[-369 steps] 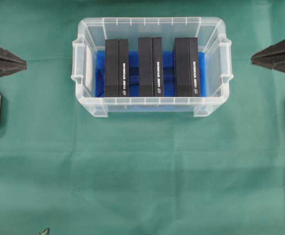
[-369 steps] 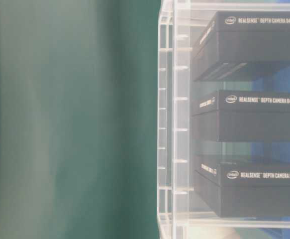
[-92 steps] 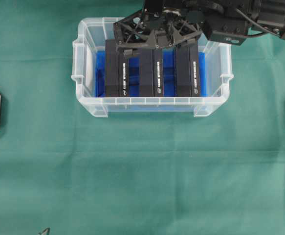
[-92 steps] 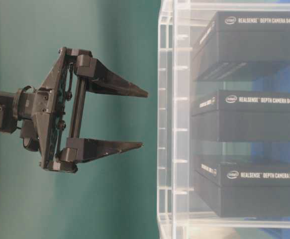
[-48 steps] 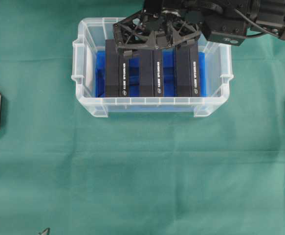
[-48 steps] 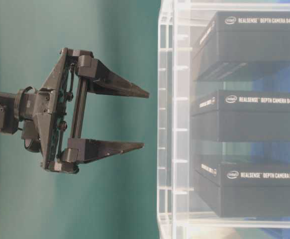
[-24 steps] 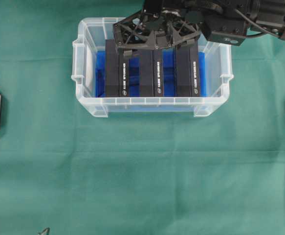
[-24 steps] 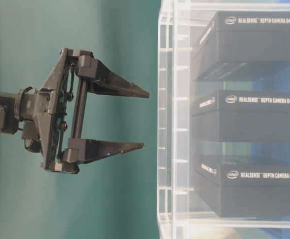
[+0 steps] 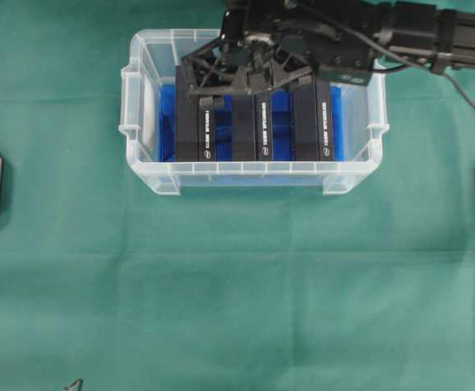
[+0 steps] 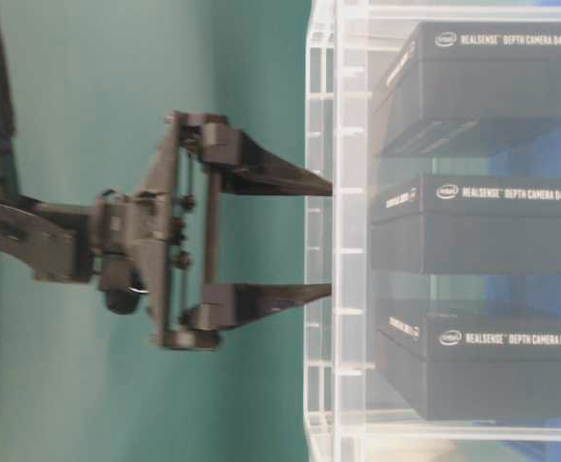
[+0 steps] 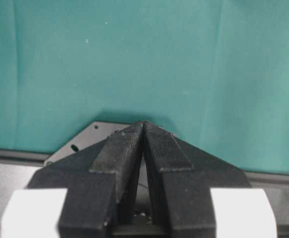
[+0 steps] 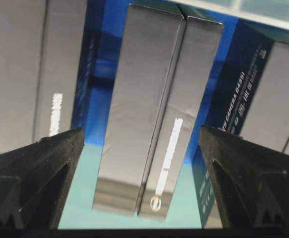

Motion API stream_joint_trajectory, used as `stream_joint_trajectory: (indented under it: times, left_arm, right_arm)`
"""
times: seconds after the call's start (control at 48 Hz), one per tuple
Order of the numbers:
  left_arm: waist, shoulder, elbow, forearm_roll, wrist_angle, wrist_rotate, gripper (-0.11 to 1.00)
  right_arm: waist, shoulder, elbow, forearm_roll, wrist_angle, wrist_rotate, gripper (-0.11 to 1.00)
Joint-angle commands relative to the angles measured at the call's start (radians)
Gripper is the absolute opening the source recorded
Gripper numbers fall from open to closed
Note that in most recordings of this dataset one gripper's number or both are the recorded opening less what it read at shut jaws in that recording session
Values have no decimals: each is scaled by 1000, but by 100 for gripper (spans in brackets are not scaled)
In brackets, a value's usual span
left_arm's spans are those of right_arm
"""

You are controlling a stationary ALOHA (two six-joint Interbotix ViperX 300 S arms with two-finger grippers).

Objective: Take the box out of the case with the right arm.
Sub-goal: 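Lower the right gripper around the middle box and close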

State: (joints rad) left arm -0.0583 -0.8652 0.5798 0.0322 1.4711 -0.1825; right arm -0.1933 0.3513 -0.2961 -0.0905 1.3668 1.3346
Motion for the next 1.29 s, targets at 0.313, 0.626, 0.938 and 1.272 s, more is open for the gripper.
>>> stream_joint_trajectory:
  times: [0.313, 0.626, 0.938, 1.272]
  left_arm:
    - [3, 6, -23, 3, -5, 0, 2]
    - [3, 6, -23, 3, -8, 2, 2]
    - [3, 6, -23, 3, -8, 2, 2]
    - [3, 6, -23, 3, -8, 2, 2]
  right_arm:
    - [-3, -14, 51, 2, -43, 0, 92]
    - [-5, -12, 107, 28, -118, 11, 92]
    - [-5, 14, 126, 63, -156, 17, 92]
    - [2, 26, 126, 89, -161, 51, 92]
